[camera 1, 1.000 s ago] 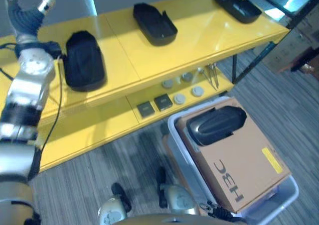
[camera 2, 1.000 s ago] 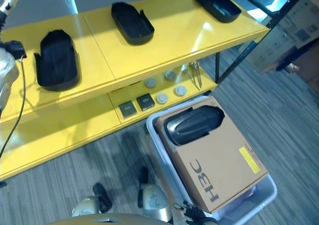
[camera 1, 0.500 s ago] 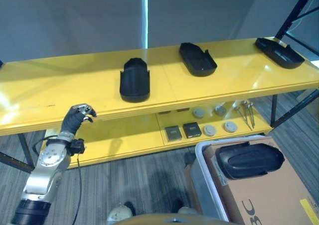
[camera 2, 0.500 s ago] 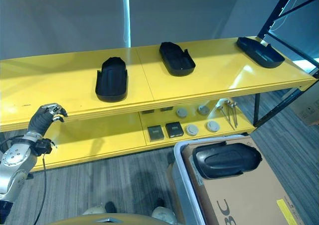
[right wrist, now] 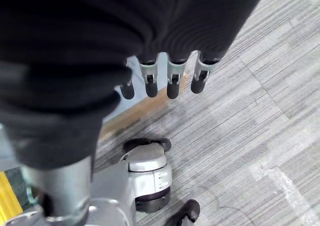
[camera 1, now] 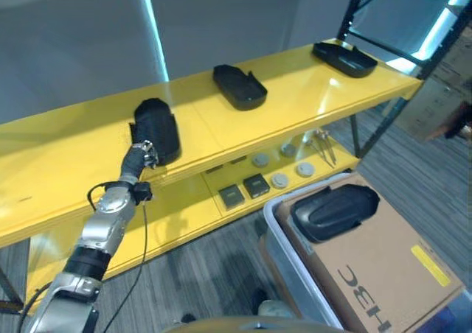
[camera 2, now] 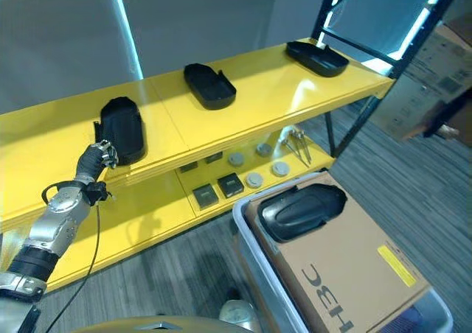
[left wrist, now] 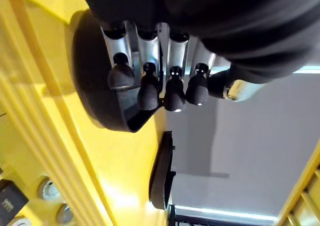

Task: Move parts from the plastic box to the shelf.

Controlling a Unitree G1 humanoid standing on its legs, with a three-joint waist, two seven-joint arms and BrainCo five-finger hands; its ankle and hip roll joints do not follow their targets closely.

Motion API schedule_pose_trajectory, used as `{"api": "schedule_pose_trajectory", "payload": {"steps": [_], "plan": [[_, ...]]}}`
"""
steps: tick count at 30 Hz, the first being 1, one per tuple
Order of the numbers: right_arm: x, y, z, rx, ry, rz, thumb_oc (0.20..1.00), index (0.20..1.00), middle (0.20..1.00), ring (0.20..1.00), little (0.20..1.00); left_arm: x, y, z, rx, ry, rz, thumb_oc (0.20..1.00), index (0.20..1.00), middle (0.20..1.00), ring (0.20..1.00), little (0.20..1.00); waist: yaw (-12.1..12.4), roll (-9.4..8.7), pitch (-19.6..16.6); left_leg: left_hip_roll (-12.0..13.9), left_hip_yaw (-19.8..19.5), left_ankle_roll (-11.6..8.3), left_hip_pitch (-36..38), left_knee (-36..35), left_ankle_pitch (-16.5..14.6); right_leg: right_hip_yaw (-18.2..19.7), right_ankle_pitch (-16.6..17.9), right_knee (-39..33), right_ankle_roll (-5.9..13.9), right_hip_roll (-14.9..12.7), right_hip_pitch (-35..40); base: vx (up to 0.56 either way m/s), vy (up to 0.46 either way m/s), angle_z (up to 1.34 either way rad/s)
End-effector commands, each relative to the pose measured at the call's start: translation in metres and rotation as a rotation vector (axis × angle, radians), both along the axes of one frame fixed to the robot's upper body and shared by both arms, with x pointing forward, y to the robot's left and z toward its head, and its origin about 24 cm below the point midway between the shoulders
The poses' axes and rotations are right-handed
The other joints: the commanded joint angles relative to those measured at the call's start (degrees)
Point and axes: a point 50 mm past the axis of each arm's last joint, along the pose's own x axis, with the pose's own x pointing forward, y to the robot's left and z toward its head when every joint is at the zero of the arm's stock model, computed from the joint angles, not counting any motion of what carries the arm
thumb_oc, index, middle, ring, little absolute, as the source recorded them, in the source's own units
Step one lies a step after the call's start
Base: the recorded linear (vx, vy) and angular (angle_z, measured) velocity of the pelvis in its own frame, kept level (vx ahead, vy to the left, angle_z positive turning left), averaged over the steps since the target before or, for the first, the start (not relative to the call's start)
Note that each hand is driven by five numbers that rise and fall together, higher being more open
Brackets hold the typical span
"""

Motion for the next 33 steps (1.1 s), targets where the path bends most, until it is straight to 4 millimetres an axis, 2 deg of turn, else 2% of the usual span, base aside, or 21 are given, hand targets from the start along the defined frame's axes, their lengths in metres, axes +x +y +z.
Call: {"api": "schedule_pose_trajectory", "payload": {"steps": [1,10,15,22,33], "plan": [[-0.001,-0.004,0.001,-0.005,0.007,0.044,1.000,1.000,1.000,1.000,1.000,0.014,0.009,0.038,0.036,-0.163,0.042,0.200,0.200,0.200,0.200,0.200,1.2,-1.08,2.5,5.3,-2.5,-2.76,-0.9,4.9,-3.2,0.7,-1.8,0.7,6.10,-4.5,1.5,0.01,-0.012,-0.05],[0.001,-0.009,0.003,-0.004,0.003,0.067,1.000,1.000,1.000,1.000,1.000,0.016,0.015,0.016,0.069,-0.083,0.117,0.200,0.200,0.200,0.200,0.200,0.1,-0.95,3.3,5.8,-2.4,-2.96,-1.8,6.3,-3.6,1.8,-2.2,1.3,5.76,-4.3,0.6,0.01,-0.002,-0.04],[0.000,-0.012,0.003,-0.010,0.009,0.077,1.000,1.000,1.000,1.000,1.000,0.017,0.022,0.012,0.086,-0.059,0.135,0.200,0.200,0.200,0.200,0.200,-0.3,-0.90,3.5,6.0,-2.1,-3.11,-1.8,6.6,-3.5,2.1,-2.2,1.3,5.77,-4.4,0.6,0.00,0.000,0.00],[0.003,-0.015,0.005,-0.012,0.015,0.100,1.000,1.000,1.000,1.000,1.000,0.024,0.023,0.015,0.077,-0.079,0.158,0.200,0.200,0.200,0.200,0.200,-1.2,-1.01,3.7,6.1,-1.8,-3.19,-1.5,6.7,-3.5,2.4,-2.3,1.6,5.80,-4.4,0.6,0.01,0.000,0.00],[0.002,-0.014,0.004,-0.009,0.026,0.126,1.000,1.000,1.000,1.000,1.000,0.040,0.013,0.041,0.060,-0.151,0.114,0.200,0.200,0.200,0.200,0.200,-2.2,-1.11,3.5,6.2,-1.5,-3.26,-1.1,6.7,-3.7,2.9,-2.5,1.5,5.78,-4.1,0.7,0.00,-0.001,-0.01]]}}
